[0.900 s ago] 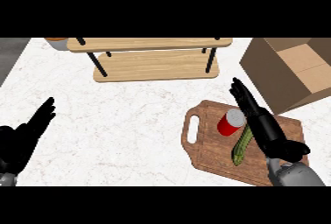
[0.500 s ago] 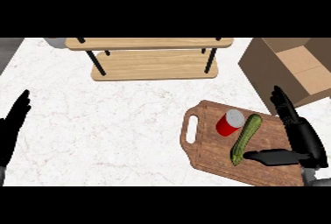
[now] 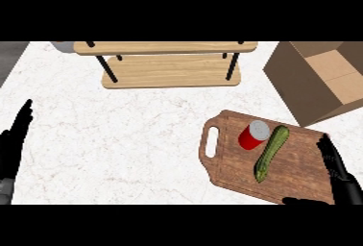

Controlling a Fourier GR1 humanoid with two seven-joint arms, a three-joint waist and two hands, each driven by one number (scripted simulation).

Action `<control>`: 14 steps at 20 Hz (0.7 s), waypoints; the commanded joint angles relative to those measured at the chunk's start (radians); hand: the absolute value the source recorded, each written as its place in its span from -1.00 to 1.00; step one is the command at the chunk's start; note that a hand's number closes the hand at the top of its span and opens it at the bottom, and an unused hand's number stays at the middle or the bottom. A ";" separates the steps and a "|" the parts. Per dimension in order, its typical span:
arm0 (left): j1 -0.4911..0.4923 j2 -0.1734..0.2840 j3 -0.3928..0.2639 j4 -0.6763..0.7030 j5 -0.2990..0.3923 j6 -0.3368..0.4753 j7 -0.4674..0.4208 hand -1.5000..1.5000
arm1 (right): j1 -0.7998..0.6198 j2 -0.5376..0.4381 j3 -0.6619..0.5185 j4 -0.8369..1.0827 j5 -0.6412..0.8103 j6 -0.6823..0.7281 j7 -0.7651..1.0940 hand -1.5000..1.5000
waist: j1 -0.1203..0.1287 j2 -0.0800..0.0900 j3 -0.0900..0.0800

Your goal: Pick the squash from the cutting board and place it in the cardboard box

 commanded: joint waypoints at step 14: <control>-0.085 -0.063 -0.007 0.050 -0.063 0.002 0.010 0.00 | -0.117 -0.426 0.086 -0.160 0.313 0.191 0.495 -1.00 | 0.026 0.000 -0.003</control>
